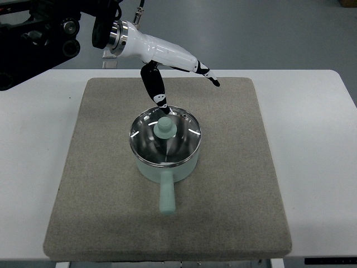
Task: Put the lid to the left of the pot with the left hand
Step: 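Lower the left hand toward the glass lid's rim, fingers spread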
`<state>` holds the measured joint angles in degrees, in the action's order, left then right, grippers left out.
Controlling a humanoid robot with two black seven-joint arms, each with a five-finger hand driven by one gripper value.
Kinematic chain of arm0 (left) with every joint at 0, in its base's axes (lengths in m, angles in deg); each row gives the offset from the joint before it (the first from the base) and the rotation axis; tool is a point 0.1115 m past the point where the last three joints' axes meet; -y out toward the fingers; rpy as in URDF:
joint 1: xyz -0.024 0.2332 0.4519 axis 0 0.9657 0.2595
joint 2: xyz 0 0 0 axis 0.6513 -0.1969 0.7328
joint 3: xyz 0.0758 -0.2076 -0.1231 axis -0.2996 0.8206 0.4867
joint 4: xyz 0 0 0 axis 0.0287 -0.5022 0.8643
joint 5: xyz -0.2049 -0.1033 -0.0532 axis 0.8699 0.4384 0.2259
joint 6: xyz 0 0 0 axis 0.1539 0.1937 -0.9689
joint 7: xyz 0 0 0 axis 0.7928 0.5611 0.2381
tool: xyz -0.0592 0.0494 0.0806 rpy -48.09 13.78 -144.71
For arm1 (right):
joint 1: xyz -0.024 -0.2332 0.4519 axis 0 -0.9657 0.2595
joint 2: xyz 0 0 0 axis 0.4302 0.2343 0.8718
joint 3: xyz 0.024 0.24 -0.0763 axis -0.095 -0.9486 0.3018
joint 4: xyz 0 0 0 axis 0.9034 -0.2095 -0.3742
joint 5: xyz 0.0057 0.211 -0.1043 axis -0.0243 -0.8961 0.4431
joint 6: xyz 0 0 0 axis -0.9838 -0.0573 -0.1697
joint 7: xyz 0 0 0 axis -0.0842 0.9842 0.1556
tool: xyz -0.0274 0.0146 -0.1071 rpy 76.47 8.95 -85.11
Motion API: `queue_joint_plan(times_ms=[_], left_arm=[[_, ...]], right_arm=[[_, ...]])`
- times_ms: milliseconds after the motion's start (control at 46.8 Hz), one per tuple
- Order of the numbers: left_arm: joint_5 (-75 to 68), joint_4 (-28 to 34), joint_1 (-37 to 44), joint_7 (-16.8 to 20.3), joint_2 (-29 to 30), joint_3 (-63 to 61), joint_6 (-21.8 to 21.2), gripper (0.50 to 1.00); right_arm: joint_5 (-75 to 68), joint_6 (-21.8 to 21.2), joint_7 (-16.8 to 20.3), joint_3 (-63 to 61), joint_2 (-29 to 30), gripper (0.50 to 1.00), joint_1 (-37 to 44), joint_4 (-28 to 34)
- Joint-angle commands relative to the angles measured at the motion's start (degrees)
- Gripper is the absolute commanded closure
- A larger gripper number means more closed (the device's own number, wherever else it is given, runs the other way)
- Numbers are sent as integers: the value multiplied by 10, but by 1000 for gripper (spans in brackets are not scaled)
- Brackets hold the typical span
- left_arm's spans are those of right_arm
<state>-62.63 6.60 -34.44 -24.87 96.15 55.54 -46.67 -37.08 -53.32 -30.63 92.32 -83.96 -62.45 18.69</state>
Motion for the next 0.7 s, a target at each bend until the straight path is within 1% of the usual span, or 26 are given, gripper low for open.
queue_joint_plan(times_ms=[0,213,320,534,683], left_arm=[[-2,-7,-7,0,1,-1,0,504],[0,-20,-10,0,7,8,0,504],[8,-8,-4,-1,18,21,0,504],[31,72,15,-2,15,56,0,504],[55,109,23,-3,14,57,0,506]], right_arm=[[0,0,0,0,0,576,0,0],[0,0,0,1,0,576,0,0],[0,0,0,1,0,576,0,0],[0,0,0,0,0,576,0,0],[0,0,0,0,0,576,0,0]])
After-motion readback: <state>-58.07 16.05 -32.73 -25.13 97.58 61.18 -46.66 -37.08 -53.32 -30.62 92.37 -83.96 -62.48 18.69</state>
